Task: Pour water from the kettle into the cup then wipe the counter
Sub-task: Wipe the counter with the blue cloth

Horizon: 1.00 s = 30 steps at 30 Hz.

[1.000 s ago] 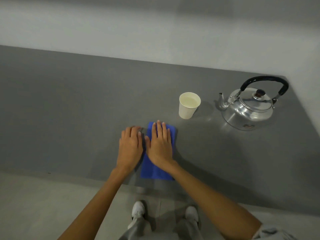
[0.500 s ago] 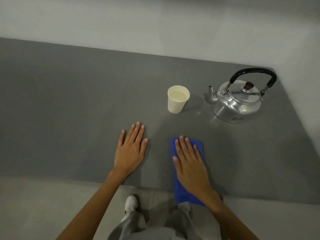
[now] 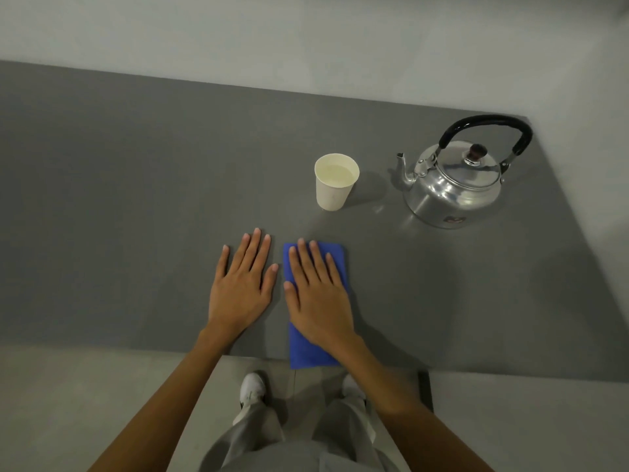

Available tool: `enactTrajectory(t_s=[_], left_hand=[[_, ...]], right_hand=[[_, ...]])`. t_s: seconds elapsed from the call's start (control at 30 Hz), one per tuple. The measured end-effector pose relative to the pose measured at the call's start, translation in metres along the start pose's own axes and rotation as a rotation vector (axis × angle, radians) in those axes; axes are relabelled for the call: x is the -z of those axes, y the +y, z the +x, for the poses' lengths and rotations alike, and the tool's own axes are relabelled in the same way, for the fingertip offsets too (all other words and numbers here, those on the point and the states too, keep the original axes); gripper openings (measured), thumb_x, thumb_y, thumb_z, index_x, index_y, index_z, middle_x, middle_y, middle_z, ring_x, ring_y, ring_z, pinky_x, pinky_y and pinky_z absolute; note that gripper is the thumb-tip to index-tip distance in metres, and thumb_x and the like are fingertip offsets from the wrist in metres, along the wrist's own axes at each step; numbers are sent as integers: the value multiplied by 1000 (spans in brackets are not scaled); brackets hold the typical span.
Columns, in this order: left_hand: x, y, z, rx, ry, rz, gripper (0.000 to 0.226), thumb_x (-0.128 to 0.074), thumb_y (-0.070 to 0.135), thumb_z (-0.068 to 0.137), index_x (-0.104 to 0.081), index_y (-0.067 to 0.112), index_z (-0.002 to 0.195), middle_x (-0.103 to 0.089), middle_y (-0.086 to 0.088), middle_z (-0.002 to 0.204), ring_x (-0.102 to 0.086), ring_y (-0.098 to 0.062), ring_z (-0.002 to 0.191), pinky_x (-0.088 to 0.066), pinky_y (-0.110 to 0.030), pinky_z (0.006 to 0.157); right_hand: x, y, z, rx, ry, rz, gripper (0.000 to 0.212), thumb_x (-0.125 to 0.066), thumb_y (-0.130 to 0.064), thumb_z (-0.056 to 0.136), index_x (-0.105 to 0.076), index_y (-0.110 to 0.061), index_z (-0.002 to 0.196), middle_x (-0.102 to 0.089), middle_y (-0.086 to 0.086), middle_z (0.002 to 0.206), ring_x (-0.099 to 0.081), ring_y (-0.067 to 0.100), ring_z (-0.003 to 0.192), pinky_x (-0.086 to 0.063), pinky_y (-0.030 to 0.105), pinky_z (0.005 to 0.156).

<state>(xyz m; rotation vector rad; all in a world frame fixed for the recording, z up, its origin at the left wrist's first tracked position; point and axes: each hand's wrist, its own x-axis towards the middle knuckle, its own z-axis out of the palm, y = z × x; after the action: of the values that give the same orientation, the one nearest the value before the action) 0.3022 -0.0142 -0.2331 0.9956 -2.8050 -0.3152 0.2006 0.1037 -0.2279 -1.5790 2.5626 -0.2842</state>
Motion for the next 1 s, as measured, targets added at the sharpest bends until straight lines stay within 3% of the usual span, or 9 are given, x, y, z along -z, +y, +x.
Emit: enactTrajectory(t_s=[0.13,0.27,0.47,0.53,0.8,1.0], left_hand=[[0,1,-1,7,6,2,60,-12,47,95,-13,21,148,-13,1,157,-4,-12,145,-1,-40,119],[0,1,-1,7,-8,-8,60,-10,50,95,-10,22,148,-10,2,157,-2,-13,145,-3,-42,120],[0,1,-2,6,-18,-10,61,-7,51,94,-9,22,148,-8,2,157,-1,-13,145,-2,-42,120],[1,1,-2,4,-18,-14,61,-7,51,94,-9,22,148,-8,2,157,-1,-13,145,-2,-43,120],[0,1,-2,8,-24,-8,60,-10,49,95,-8,21,148,-8,2,157,0,-12,145,-2,-43,120],[0,1,-1,7,-20,-22,61,-10,50,95,-9,22,148,-8,3,157,-1,-12,145,-2,-42,120]], right_hand=[[4,11,-41,49,-62,1,57,-13,-42,100,-2,-18,150,-3,2,159,5,19,145,-3,44,119],[15,58,-76,-18,-71,35,57,-9,-47,98,1,-24,149,3,-3,158,11,14,145,1,42,117],[37,130,-45,-242,79,101,57,-41,-33,98,-16,-21,148,-17,13,156,-5,30,145,-9,43,114],[41,142,-18,-260,105,84,56,-42,-28,98,-19,-18,148,-24,16,153,-14,33,143,-13,43,114],[38,142,60,-202,125,56,54,-33,-28,99,-20,-10,148,-20,12,156,-12,26,145,-11,41,118],[32,119,58,-121,103,45,55,-34,-28,98,-18,-13,148,-18,10,157,-10,25,145,-7,41,118]])
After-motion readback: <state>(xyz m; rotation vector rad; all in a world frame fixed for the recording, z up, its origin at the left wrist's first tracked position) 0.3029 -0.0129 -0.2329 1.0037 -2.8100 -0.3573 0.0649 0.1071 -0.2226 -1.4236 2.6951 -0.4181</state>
